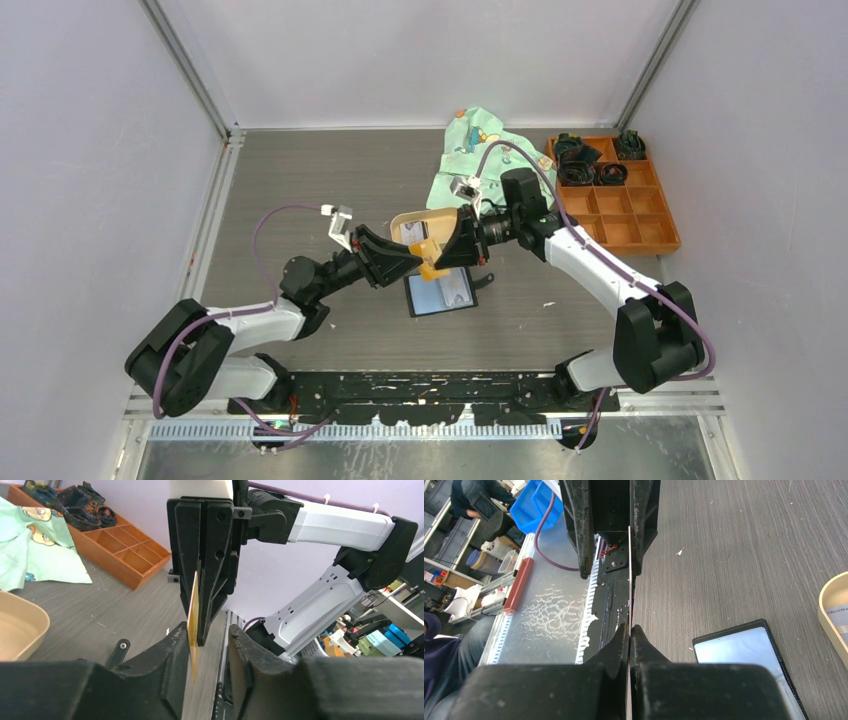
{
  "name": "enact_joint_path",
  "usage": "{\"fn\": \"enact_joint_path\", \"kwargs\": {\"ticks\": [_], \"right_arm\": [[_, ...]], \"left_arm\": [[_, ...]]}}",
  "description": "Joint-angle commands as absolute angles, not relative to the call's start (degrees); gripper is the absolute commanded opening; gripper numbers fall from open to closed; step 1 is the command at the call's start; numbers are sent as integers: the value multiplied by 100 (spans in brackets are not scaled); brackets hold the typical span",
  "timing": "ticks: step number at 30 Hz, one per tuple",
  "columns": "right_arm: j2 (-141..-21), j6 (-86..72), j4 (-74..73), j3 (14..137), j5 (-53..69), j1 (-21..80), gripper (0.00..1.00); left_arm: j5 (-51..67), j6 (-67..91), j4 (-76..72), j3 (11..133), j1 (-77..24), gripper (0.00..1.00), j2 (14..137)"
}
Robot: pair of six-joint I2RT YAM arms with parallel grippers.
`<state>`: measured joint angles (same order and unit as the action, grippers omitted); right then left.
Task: Put the credit cards into the card holder
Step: Insert the credit card into the card holder.
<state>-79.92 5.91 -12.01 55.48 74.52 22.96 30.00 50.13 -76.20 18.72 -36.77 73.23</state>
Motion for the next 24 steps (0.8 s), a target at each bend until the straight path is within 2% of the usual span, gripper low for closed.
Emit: {"fn": "enact_joint_path", "kwargs": {"ticks": [1, 3, 4, 6, 7, 9, 10, 13, 14, 19, 24], "right_arm": [[-7989, 818, -1148, 5563, 7607, 2379, 1], [-7981, 866, -1203, 5568, 7588, 2389, 1], [-7982, 915, -1251, 5576, 7579, 2395, 1], [-7960, 1059, -1410, 5604, 7537, 2386, 3], [-7958, 1176, -1506, 5621, 7495, 2391, 12], [-7905, 1541, -1874, 5680, 7319, 2356, 39], [-7878, 1939, -2212, 5747, 7238, 2297, 45], [-7768, 3156, -3246, 5965, 6900, 1975, 88], [-7690, 3415, -3353, 5971, 6774, 1812, 98], [-7299, 4464, -3665, 5685, 5837, 1531, 100], [-7256, 6967, -4399, 5121, 5252, 1547, 99]], "left_arm": [[3089, 4825, -7745, 2244, -3754, 24, 7440], [3144, 4849, -7695, 2311, -3757, 6, 7486], [3170, 4844, -7646, 2333, -3753, 1, 7490], [3184, 4849, -7512, 2342, -3757, 0, 7486], [3168, 4851, -7447, 2322, -3755, 0, 7455], [3120, 4902, -7284, 2252, -3745, 0, 7358], [3106, 4951, -7156, 2210, -3741, 0, 7251], [3085, 5062, -6450, 2105, -3703, 0, 6957], [3082, 5089, -6120, 2082, -3701, 0, 6845], [2785, 5365, -4573, 1885, -3695, 0, 6446], [2364, 5999, -4737, 1482, -3697, 0, 6611]]}}
